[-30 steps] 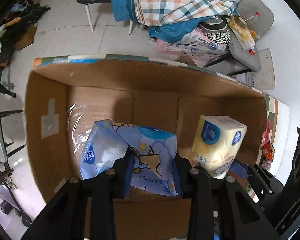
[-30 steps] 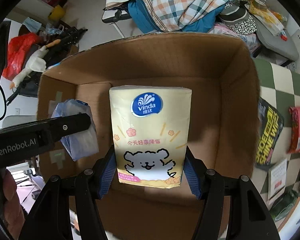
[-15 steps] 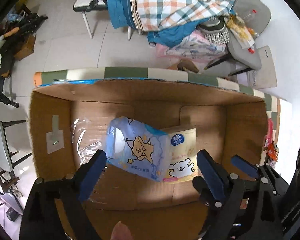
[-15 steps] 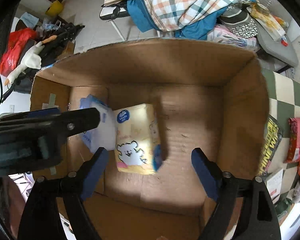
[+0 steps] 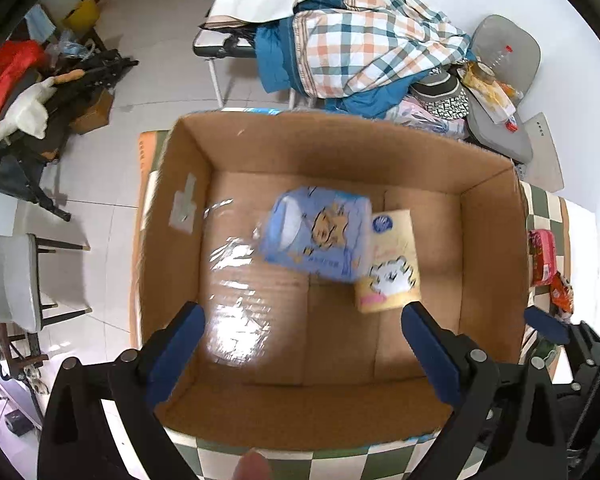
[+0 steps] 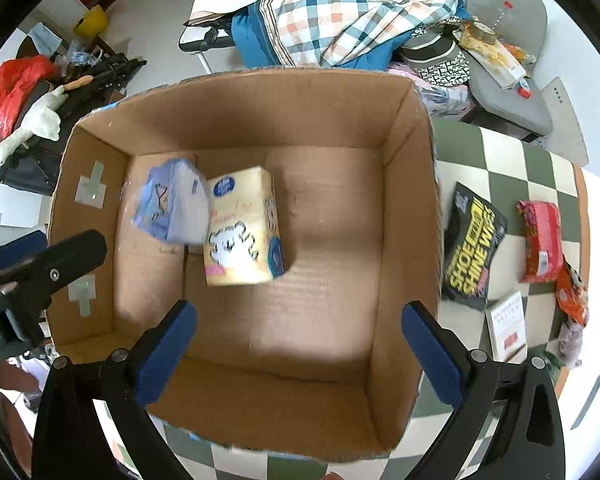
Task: Organize soft objects
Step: 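Withdraw both tools from the box toward the remaining items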
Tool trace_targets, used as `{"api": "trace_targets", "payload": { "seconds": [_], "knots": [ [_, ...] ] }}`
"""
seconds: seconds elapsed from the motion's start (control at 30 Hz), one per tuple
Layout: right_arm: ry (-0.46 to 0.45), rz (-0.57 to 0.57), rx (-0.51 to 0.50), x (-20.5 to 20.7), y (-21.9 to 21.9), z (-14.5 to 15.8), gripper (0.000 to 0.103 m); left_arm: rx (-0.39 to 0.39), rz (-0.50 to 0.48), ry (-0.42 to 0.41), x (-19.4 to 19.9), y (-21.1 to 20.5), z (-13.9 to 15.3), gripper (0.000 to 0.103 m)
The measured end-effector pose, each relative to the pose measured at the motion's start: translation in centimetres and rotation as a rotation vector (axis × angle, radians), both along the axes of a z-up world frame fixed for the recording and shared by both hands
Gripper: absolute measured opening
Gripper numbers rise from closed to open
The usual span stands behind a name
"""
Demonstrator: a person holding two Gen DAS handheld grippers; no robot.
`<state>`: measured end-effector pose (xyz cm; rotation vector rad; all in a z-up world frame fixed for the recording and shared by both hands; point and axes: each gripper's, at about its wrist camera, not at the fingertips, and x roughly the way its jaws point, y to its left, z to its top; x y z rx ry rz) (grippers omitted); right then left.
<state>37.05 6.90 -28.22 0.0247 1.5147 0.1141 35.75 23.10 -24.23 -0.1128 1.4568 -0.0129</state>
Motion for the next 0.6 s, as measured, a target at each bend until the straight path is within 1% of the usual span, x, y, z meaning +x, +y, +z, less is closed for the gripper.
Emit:
{"api": "trace_targets", "payload": {
  "seconds": [0.17,0.33,0.6],
  "knots": [
    [-0.052,0.008,-0.038,-2.6,0.3,2.0,0.103,0.032,0.007,-0.054,-2.8,0.1,1.6,0.101],
    [-0.092,0.001,-0.05,-5.1,0.2,4.2,0.103,0.061,0.012,-0.119,-5.0,0.3,3.8,0.101],
    [-0.169,-0.037,-0.023,-8.6,-0.8,8.7,0.103,0.092,-0.002,-0.197,-8.1,0.4,7.4,0.101]
  ]
}}
